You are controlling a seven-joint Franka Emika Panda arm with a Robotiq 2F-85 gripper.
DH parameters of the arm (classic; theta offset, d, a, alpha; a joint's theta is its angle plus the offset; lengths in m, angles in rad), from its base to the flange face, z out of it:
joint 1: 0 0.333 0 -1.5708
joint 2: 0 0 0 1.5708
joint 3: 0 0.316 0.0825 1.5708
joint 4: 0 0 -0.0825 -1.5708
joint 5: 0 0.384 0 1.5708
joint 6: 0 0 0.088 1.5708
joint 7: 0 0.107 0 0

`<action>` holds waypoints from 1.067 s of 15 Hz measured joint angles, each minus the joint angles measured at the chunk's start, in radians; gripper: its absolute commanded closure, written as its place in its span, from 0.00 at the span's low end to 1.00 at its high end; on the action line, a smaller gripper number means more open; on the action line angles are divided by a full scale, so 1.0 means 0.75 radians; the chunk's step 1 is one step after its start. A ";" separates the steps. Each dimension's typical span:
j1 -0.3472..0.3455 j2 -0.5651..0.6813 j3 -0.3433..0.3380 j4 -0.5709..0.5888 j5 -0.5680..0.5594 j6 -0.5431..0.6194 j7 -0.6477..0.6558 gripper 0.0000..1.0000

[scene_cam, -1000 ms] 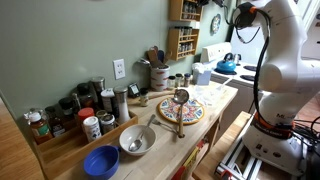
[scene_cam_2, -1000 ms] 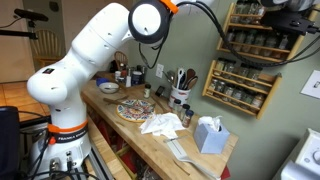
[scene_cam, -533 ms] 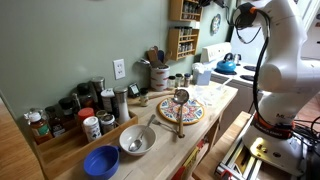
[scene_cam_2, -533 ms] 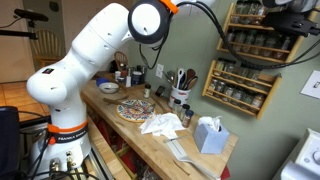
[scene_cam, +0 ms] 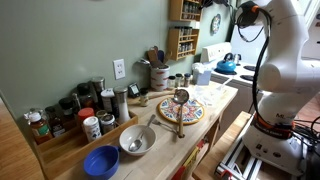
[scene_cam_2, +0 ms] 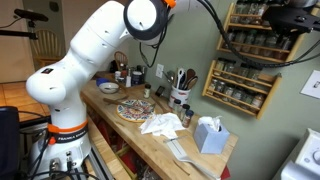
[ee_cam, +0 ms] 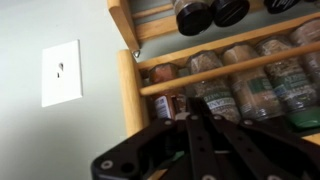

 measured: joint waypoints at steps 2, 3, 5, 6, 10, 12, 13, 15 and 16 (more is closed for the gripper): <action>-0.008 -0.033 -0.023 -0.002 -0.024 -0.105 0.000 0.96; -0.011 -0.054 -0.038 -0.004 -0.044 -0.161 0.000 0.95; -0.019 -0.107 -0.067 -0.010 -0.095 -0.329 -0.001 0.95; -0.018 -0.131 -0.078 -0.013 -0.129 -0.405 -0.003 0.94; 0.052 -0.239 -0.110 -0.066 -0.319 -0.582 -0.036 0.95; 0.130 -0.297 -0.118 -0.119 -0.444 -0.605 -0.055 0.96; 0.177 -0.327 -0.118 -0.151 -0.513 -0.606 -0.059 0.97; 0.274 -0.385 -0.117 -0.223 -0.633 -0.606 -0.060 0.72; 0.323 -0.416 -0.112 -0.266 -0.682 -0.604 -0.063 0.69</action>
